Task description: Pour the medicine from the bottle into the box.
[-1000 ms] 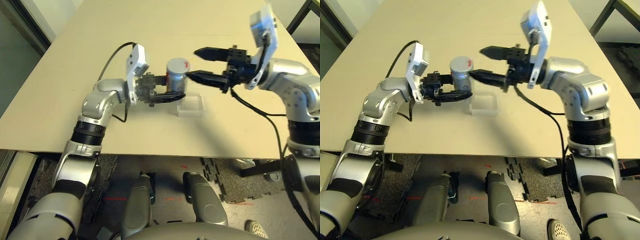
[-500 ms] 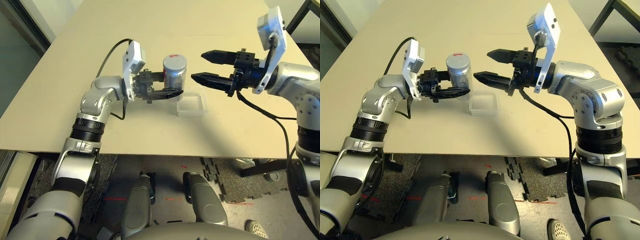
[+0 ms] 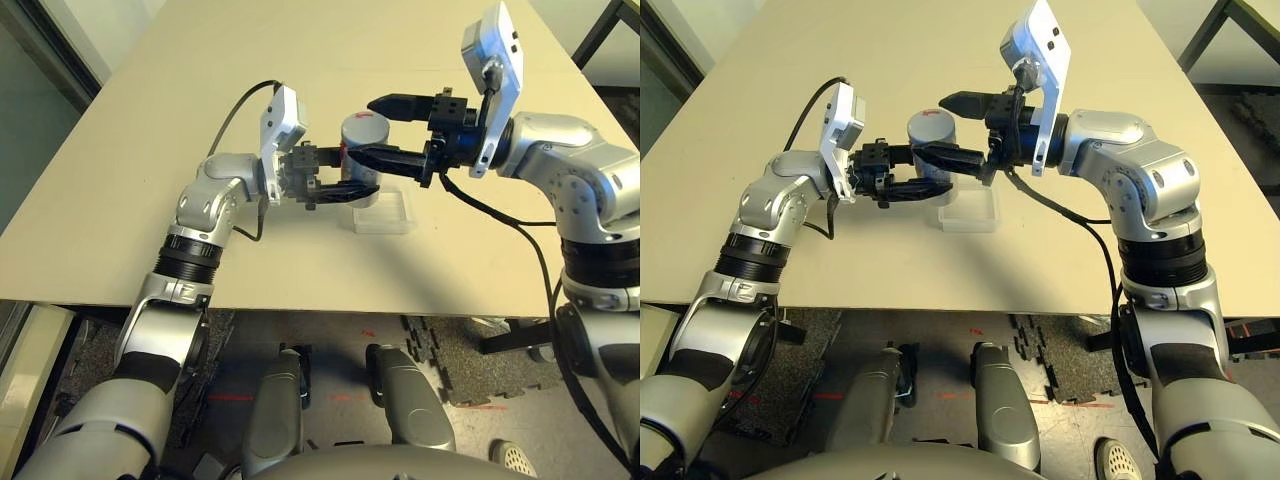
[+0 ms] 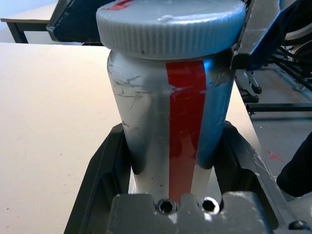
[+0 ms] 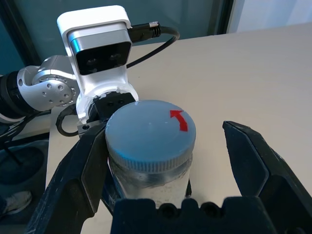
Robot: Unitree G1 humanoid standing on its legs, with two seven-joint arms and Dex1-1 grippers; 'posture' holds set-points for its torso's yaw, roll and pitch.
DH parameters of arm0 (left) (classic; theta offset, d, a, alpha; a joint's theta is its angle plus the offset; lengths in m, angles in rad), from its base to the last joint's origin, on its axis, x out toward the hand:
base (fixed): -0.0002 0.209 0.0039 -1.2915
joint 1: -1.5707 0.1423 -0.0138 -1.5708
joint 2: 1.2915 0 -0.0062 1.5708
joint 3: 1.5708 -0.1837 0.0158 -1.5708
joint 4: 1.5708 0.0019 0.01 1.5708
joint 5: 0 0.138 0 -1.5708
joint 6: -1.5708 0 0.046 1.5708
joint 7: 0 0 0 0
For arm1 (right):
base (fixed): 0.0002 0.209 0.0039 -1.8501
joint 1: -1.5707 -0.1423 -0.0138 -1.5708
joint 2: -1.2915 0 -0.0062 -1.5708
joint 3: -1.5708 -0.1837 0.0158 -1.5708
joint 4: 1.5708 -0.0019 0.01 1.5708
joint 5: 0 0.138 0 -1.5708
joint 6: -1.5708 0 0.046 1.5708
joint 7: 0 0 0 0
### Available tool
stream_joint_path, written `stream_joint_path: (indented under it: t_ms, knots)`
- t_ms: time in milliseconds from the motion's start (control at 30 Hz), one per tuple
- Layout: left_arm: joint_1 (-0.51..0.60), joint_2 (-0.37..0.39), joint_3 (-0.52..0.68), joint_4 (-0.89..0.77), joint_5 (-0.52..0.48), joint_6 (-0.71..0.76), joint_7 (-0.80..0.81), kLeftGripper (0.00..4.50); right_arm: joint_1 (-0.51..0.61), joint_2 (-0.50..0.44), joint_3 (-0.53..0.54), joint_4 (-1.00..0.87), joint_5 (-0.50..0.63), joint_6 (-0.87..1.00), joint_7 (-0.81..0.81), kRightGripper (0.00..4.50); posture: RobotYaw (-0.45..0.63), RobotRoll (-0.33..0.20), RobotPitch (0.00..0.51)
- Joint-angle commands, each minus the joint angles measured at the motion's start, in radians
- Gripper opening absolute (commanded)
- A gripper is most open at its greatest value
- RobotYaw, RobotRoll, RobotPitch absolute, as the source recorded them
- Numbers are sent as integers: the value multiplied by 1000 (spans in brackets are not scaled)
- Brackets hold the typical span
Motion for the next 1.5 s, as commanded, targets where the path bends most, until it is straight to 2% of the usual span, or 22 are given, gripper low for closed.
stream_joint_path:
  t_ms: [33, 767, 1500]
  knots:
    - [13, 5, -5, -13, 12, -5, -7, 2586, -11, -3, -8, 10, -3, -1, -5, 4500, -153, 0, 187]
    - [3, 11, 6, 46, 29, -41, -8, 2586, 16, -35, -51, -79, 99, 92, -3, 4500, -165, 0, 182]
    - [27, 5, 2, -39, 12, -2, 1, 2585, 28, -34, -46, -5, 52, 37, -22, 4500, -152, 0, 172]
